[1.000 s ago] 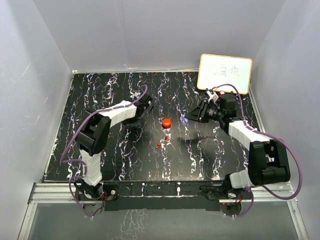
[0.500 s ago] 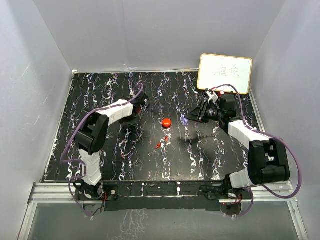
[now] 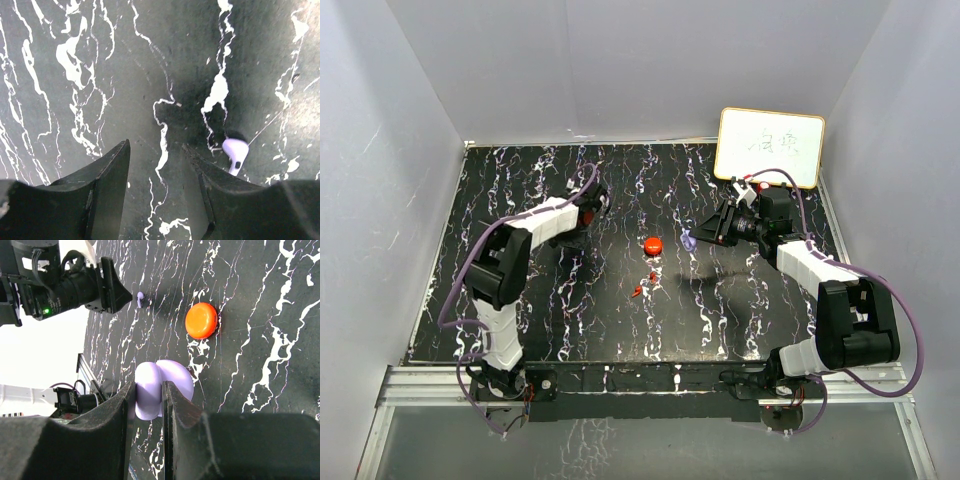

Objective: Insert the wireless bluetooth earbuds into the charging case
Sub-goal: Pick up the earbud from the center of the board.

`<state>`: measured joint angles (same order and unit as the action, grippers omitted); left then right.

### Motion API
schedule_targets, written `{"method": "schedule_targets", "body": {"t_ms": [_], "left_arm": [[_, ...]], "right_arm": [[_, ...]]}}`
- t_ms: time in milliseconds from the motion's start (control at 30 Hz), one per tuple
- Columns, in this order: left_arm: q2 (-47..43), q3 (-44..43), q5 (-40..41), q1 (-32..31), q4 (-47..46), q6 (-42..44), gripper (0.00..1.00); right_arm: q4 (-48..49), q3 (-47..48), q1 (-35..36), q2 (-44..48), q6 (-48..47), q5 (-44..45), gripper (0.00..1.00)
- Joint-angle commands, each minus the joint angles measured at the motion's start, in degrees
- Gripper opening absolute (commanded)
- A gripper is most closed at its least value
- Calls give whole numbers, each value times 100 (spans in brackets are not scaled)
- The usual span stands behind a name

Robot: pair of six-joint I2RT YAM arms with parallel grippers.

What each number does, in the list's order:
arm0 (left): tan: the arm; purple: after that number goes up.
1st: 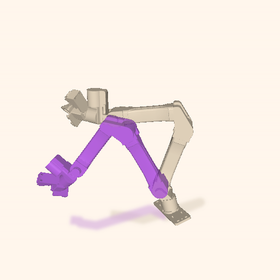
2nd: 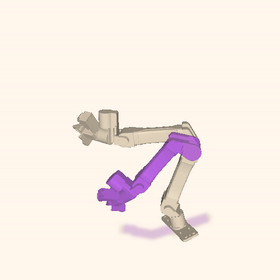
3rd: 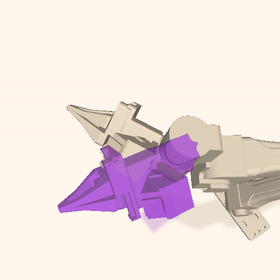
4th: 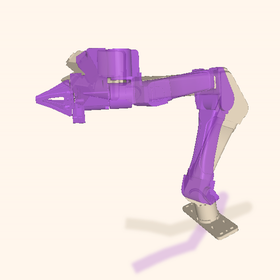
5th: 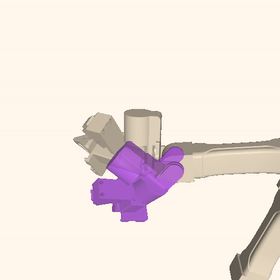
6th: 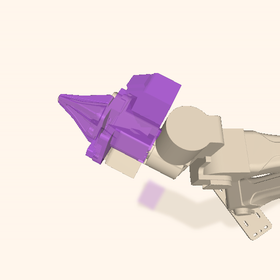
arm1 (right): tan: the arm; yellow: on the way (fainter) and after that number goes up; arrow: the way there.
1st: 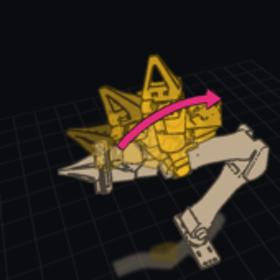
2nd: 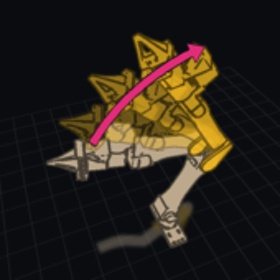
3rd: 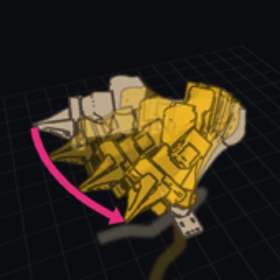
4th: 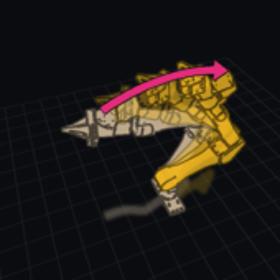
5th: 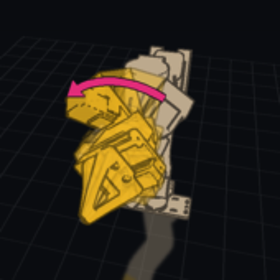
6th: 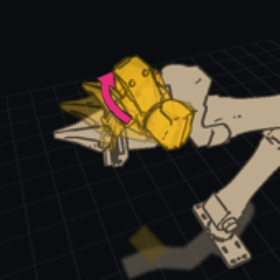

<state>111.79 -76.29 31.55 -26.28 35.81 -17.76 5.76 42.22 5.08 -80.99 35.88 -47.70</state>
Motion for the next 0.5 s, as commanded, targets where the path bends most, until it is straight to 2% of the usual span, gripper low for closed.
{"method": "schedule_targets", "body": {"t_ms": [0, 167, 300, 467], "left_arm": [[-1009, 238, 256, 18, 28, -308, 42], [-2020, 611, -47, 18, -439, -627, 40], [-2692, 1209, -545, 5, -1178, -959, 40], [-3045, 1767, -573, -89, -1719, -1412, 41]], "right_arm": [[201, 200, -44, 23, -81, 2, 0], [215, 187, -49, 44, -64, -2, 0], [259, 189, -43, 28, -34, -2, 0], [405, 222, -33, -22, 58, 0, 0]]}}
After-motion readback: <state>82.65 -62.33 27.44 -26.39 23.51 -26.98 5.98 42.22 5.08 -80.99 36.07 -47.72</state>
